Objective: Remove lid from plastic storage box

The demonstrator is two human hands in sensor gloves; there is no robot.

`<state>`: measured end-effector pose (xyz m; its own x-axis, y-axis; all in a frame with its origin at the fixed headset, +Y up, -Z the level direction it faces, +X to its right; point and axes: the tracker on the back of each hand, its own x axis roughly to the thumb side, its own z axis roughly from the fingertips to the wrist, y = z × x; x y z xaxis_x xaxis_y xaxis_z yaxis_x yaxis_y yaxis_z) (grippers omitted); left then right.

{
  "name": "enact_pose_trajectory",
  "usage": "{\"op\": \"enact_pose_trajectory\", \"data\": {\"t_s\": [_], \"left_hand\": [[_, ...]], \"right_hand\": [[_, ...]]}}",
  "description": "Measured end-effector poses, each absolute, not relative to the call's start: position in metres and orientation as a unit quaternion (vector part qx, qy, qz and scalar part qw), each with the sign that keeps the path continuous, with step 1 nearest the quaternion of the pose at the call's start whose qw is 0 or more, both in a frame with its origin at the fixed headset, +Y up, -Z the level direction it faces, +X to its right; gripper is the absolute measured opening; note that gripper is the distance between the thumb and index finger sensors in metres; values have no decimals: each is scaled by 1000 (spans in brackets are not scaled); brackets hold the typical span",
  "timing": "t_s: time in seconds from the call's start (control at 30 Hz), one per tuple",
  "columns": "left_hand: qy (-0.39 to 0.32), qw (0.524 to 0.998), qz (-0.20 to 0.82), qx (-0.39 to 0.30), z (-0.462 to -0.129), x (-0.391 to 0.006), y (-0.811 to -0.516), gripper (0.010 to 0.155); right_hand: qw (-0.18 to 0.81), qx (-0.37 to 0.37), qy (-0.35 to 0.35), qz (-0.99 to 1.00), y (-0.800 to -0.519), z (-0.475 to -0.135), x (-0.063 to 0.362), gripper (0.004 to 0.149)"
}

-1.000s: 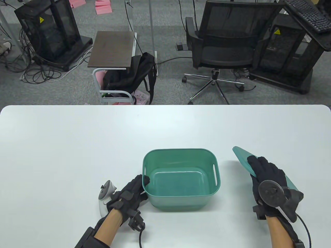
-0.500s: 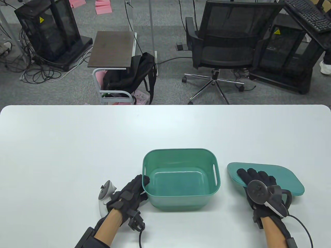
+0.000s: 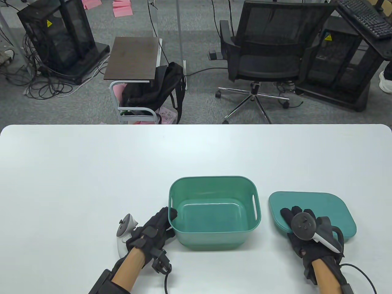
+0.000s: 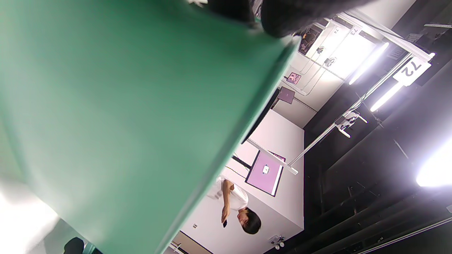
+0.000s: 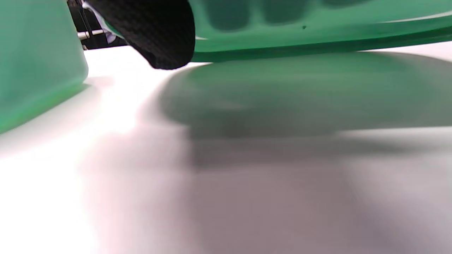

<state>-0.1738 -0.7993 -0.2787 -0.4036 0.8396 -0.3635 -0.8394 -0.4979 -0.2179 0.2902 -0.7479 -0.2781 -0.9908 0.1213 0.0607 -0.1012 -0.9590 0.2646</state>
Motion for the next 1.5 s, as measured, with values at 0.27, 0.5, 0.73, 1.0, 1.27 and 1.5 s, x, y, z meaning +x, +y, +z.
{"op": "enact_pose_trajectory", "data": {"t_s": [0.27, 0.5, 0.73, 1.0, 1.27, 1.5], "left_hand": [[0, 502, 837, -218, -279, -174, -799, 49], [0, 501, 838, -217, -279, -174, -800, 49], [1, 502, 838, -216, -279, -174, -800, 49], [-3, 498, 840, -216, -278, -175, -801, 53], [6, 494, 847, -195, -275, -180, -800, 60], [26, 490, 853, -180, -275, -187, -802, 63]], "right_hand": [[25, 53, 161, 985, -760, -274, 286, 79], [15, 60, 173, 983, -762, -273, 285, 81], [20, 58, 216, 974, -765, -275, 283, 81], [32, 50, 240, 969, -765, -278, 282, 75], [36, 48, 240, 969, -766, -279, 284, 75], [41, 46, 237, 969, -767, -280, 285, 74]]}}
